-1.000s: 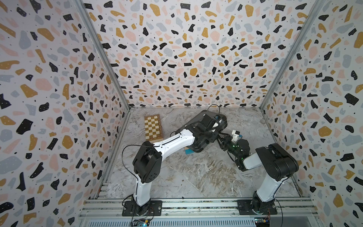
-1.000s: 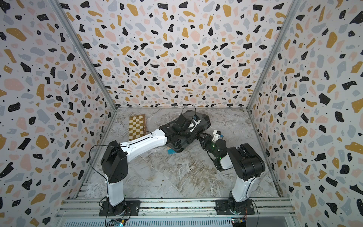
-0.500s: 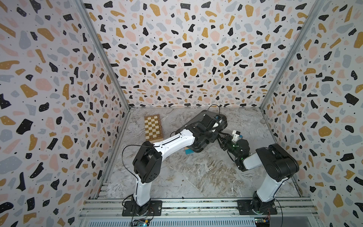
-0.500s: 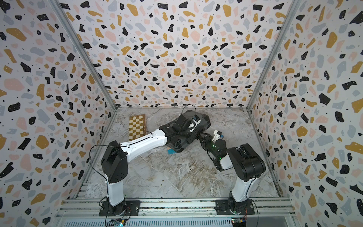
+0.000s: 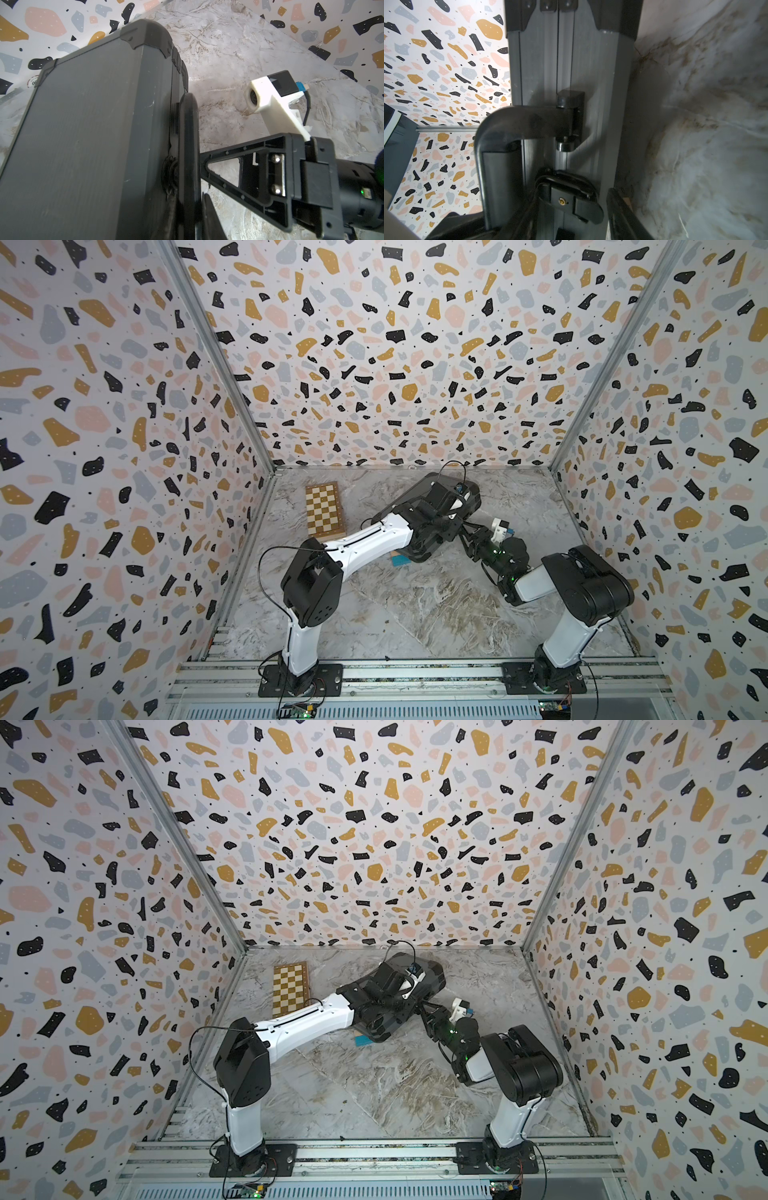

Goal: Open the poker set cases
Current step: Open the fastener on the poker set case.

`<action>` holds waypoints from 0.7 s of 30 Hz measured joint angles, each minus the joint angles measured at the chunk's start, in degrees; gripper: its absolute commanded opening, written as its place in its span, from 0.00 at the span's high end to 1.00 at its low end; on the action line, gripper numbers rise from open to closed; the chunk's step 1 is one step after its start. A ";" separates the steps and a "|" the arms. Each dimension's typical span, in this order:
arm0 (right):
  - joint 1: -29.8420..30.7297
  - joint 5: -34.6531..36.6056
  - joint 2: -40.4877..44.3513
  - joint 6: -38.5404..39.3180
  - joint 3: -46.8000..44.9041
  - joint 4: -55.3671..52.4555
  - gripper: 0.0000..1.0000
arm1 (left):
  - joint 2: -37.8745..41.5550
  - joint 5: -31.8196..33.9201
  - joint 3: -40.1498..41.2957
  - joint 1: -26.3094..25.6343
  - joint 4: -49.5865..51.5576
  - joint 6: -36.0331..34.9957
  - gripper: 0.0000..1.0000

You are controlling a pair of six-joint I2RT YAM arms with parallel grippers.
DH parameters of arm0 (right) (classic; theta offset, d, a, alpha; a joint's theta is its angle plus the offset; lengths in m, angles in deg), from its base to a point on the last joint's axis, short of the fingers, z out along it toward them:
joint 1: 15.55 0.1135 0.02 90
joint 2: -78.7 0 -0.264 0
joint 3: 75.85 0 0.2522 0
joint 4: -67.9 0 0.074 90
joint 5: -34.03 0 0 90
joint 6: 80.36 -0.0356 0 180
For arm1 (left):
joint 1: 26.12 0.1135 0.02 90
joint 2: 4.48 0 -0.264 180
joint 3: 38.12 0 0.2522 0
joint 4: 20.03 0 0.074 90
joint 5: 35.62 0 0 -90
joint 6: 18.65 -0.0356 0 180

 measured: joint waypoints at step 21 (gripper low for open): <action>2.27 2.99 1.09 0.20 -0.92 0.04 0.41 | 0.00 0.72 -0.02 -0.20 -0.13 -0.02 1.00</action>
